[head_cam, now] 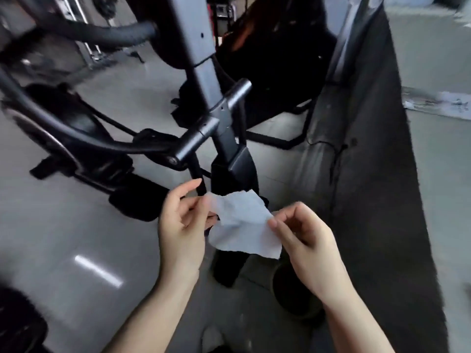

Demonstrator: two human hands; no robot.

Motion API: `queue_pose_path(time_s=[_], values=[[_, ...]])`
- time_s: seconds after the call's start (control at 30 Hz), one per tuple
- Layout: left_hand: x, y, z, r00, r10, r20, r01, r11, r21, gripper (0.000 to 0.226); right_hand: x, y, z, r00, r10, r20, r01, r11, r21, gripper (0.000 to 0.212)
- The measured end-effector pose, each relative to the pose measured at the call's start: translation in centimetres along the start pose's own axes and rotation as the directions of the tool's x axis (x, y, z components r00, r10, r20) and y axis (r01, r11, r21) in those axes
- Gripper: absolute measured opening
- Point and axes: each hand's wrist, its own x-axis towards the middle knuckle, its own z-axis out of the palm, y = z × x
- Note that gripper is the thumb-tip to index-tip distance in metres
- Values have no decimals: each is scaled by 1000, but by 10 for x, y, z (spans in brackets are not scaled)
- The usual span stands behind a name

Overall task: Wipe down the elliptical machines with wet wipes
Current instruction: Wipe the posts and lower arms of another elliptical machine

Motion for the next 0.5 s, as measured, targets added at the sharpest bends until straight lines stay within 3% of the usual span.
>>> queue_pose_path(time_s=[0.07, 0.17, 0.2, 0.27, 0.33, 0.43, 0.5], values=[[17, 2, -32, 995, -3, -100, 2, 1000, -5, 18, 23, -3, 33, 992, 24, 128, -24, 1000, -5, 18], [36, 2, -69, 990, 49, -132, -40, 997, 66, 15, 48, -9, 94, 962, 60, 267, -64, 998, 8, 12], [38, 3, -77, 989, 76, -125, -63, 992, 107, 16, 49, -11, 111, 952, 74, 296, -100, 992, 74, 8], [44, 6, -98, 984, 146, -98, -126, 974, 191, 20, 55, -15, 150, 903, 84, 421, -183, 962, 202, 19], [47, 11, -118, 979, 197, -59, -173, 944, 281, 20, 59, -17, 181, 822, 12, 569, -163, 963, 215, 33], [44, 19, -159, 952, 267, -147, -191, 900, 391, 22, 66, -31, 228, 642, -70, 764, -148, 966, 214, 40], [34, 27, -179, 930, 277, -239, -155, 890, 429, 24, 69, -41, 255, 566, -136, 813, -164, 948, 273, 29]])
